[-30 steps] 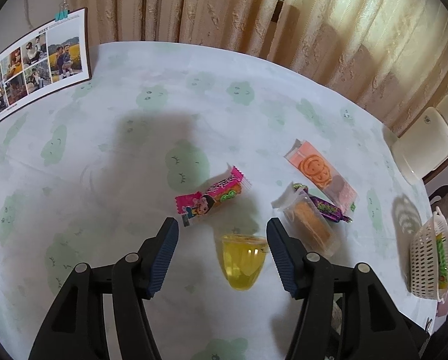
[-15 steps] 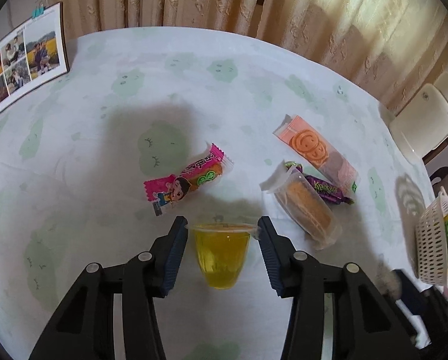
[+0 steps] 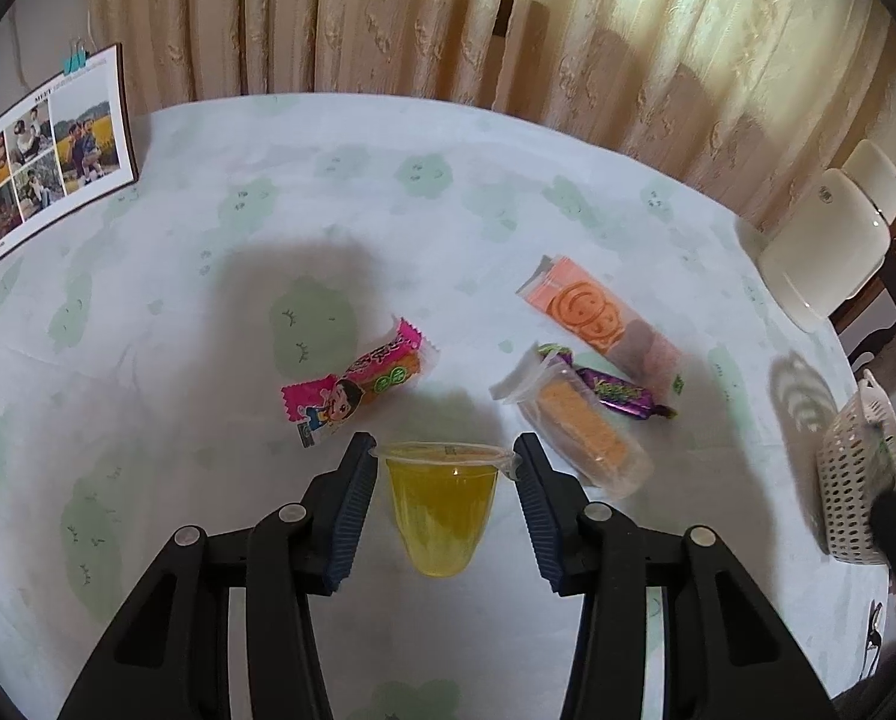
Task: Organize snacks
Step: 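Carry the wrapped cookie into the basket and open the right gripper, then carry the jelly cup with the left gripper into the basket and release, then move the left gripper to the pink candy stick and grasp it, then grasp the clear orange wafer pack with the right gripper while the left gripper holds the candy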
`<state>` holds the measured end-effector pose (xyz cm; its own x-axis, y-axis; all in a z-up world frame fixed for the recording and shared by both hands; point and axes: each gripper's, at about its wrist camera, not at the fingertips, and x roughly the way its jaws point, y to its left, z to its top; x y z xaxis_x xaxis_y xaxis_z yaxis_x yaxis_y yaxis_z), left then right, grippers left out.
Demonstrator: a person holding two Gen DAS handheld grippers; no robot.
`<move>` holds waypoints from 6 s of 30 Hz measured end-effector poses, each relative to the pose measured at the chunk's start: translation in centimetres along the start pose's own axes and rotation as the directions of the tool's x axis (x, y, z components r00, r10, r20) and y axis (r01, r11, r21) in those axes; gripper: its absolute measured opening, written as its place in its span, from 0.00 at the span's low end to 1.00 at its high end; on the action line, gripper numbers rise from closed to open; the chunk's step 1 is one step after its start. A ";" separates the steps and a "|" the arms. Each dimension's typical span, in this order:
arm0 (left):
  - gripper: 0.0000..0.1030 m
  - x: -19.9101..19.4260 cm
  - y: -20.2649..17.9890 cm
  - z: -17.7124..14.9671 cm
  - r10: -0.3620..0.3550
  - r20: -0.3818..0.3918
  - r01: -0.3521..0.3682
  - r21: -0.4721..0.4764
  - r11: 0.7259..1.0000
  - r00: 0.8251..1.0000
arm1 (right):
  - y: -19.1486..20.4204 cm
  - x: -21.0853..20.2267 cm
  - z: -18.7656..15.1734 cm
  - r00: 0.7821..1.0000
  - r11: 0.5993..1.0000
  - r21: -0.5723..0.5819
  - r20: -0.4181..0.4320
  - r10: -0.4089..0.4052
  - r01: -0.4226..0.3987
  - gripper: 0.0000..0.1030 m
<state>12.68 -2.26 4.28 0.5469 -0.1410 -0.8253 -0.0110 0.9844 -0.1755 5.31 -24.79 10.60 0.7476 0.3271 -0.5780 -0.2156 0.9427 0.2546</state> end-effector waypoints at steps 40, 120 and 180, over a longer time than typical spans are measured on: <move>0.42 -4.8 -6.1 -2.0 -0.124 0.088 0.110 0.153 0.982 0.988 | -15.2 -10.6 1.0 0.838 0.789 0.501 0.204 -0.507 0.355 0.62; 0.70 -5.2 -19.7 -1.0 -0.198 0.145 0.150 0.287 0.946 0.970 | -11.5 -11.8 -0.4 0.843 0.890 0.314 0.327 -0.427 0.329 0.63; 0.19 4.5 3.3 1.8 0.086 -0.006 -0.086 0.007 0.996 0.996 | -0.6 -0.8 -4.9 0.986 0.967 -0.198 -0.005 -0.164 0.160 0.63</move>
<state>16.64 0.55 0.95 0.5389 -0.0562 -0.8405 -0.0518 0.9937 -0.0997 1.80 -25.30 7.13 0.7697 0.1686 -0.6158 -0.2137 0.9769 0.0004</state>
